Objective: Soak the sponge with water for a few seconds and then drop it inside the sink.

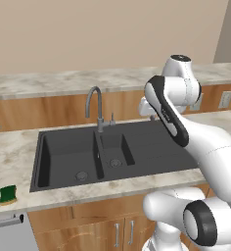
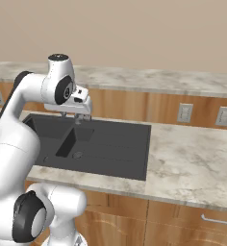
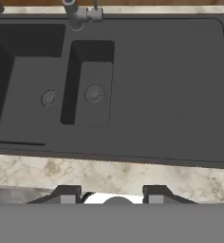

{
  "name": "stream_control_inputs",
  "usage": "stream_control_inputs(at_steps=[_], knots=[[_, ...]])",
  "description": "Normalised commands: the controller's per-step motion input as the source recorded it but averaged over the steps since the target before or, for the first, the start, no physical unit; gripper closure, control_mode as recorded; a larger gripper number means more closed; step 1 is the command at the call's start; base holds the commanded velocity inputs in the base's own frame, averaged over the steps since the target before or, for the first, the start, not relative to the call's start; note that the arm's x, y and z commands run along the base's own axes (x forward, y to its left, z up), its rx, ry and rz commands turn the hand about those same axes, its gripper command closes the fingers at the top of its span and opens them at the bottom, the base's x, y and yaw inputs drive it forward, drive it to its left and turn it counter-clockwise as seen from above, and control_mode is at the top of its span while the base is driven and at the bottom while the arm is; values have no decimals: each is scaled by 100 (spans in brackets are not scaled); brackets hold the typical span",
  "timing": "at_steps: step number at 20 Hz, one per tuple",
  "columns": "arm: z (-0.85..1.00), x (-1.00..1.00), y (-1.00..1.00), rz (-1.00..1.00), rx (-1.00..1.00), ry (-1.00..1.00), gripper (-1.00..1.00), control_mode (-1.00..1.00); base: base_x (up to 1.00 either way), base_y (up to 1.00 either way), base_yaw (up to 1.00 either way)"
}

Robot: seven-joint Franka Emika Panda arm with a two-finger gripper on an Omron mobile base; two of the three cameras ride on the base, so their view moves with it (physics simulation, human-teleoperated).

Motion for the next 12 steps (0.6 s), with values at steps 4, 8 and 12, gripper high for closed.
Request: stream_control_inputs(at_steps=[4,8,12], knots=[[0,-14,0,0,0,0,-100,-100,0,0,0],[0,-28,-13,0,3,0,-100,-100,0,0,0],[0,-9,-15,-1,1,-1,-100,-100,0,0,0]])
